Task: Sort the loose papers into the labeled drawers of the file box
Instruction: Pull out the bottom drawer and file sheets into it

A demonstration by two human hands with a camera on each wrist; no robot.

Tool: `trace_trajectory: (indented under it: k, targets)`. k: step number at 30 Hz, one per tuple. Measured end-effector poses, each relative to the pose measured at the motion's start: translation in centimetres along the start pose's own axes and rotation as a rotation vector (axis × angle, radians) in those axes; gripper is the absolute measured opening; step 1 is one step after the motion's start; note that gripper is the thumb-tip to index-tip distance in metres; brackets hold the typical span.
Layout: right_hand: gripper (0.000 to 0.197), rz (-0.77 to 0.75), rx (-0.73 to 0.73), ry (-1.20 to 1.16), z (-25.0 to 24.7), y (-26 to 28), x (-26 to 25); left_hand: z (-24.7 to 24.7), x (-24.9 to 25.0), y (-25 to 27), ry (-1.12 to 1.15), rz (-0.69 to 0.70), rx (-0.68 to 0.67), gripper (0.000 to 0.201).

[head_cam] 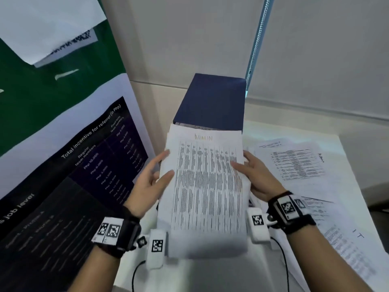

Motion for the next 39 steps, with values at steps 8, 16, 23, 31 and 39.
trace_trajectory:
  k: [8, 16, 23, 31, 39]
  targets:
    - [0.063, 0.027, 0.261, 0.129, -1.7, -3.7, -2.7, -0.8, -1.9, -3.5, -0.095, -0.094, -0.019, 0.035]
    - [0.043, 0.212, -0.141, -0.050, 1.8, -2.3, -1.3, -3.3, 0.5, -5.3, 0.069, -0.194, 0.107, 0.035]
    - [0.040, 0.171, 0.075, -0.180, -0.3, -5.5, -3.1, -2.3, -0.2, -7.2, 0.025, -0.146, 0.073, 0.040]
    - [0.044, 0.287, -0.202, 0.249, 0.5, -4.8, -3.3, -2.3, -2.6, -13.6, -0.285, -0.073, 0.237, 0.027]
    - [0.025, 0.135, 0.195, -0.040, -2.9, -11.3, -5.1, 6.2, -0.8, -16.9, -0.950, 0.297, -0.044, 0.019]
Point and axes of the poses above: each hand's wrist, its own y-axis away from the middle knuckle, its own z-axis out of the palm, x = y × z, the point moved 8 cm from there along -y, towards the middle knuckle, and after that the axes turned 9 degrees about z, right-handed, at the moved point
